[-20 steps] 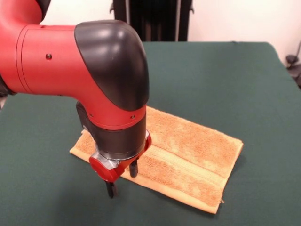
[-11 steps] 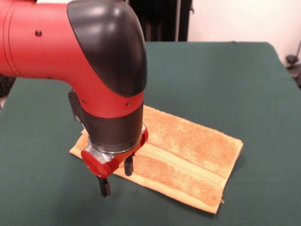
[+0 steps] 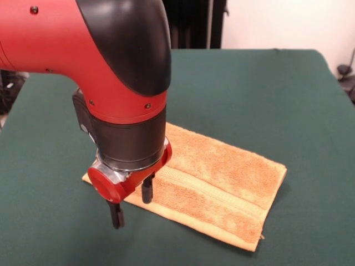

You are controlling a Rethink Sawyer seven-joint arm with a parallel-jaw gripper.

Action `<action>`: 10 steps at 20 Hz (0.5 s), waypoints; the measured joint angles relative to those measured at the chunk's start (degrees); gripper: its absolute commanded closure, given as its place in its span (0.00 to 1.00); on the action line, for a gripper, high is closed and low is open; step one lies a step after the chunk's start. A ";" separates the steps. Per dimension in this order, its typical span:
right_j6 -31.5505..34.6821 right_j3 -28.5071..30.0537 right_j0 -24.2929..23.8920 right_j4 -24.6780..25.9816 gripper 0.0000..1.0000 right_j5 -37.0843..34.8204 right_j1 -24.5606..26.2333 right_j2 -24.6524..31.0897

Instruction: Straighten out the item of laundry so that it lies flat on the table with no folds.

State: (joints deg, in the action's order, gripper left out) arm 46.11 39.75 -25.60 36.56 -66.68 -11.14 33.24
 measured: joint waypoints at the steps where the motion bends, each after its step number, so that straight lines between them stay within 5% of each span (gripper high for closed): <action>1: 0.00 0.32 0.00 0.00 0.00 0.00 -0.17 -0.01; 10: 0.00 2.03 0.00 0.00 0.00 0.00 -0.92 -0.12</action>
State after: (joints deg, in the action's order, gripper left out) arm 46.11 41.78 -25.60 36.56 -66.68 -12.06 33.12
